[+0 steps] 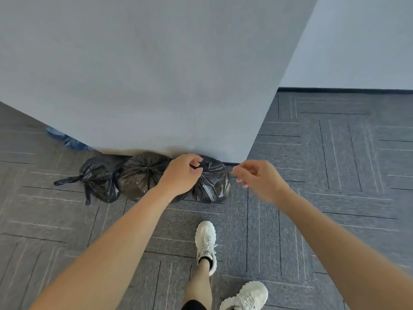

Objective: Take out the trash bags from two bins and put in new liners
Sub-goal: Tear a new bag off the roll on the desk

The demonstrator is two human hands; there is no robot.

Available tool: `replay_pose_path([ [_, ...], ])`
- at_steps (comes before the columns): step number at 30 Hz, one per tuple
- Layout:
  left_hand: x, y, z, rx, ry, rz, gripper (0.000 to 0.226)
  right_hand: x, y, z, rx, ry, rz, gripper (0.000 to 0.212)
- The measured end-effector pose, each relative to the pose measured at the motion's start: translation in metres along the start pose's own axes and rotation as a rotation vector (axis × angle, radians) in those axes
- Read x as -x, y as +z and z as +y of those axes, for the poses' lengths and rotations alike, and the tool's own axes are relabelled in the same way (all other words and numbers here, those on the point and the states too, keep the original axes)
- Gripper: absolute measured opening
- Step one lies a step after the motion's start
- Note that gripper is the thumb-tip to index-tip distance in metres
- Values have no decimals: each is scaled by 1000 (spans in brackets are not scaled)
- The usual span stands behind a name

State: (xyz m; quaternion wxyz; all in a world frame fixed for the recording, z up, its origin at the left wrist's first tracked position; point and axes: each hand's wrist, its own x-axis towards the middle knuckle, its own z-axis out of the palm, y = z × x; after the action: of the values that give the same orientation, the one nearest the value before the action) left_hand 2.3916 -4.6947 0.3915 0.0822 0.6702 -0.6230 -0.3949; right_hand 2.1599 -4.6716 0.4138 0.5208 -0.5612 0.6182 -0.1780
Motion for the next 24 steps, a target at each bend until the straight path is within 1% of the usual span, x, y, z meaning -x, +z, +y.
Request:
replay_pose_path([
  [3, 33, -13, 62, -30, 97, -13, 24, 56, -40, -20, 3, -52, 61, 22],
  [6, 66, -24, 131, -16, 217, -9, 21, 116, -91, -32, -23, -99, 172, 26],
  [9, 100, -34, 204, 9, 356, -38, 17, 187, -152, -41, -96, -115, 366, 30],
  [13, 128, -41, 294, 37, 570, -115, 11, 279, -226, -49, -153, -67, 667, 31],
  [16, 140, -35, 360, 82, 705, -241, 8, 345, -264, -55, -187, -33, 891, 25],
  [19, 151, -19, 431, 65, 890, -367, 10, 405, -284, -53, -203, 4, 1105, 20],
  [21, 161, 0, 484, 41, 1000, -454, 10, 444, -294, -46, -212, 28, 1238, 22],
  [24, 183, 34, 556, 31, 1124, -581, 9, 495, -308, -37, -231, 37, 1399, 32],
])
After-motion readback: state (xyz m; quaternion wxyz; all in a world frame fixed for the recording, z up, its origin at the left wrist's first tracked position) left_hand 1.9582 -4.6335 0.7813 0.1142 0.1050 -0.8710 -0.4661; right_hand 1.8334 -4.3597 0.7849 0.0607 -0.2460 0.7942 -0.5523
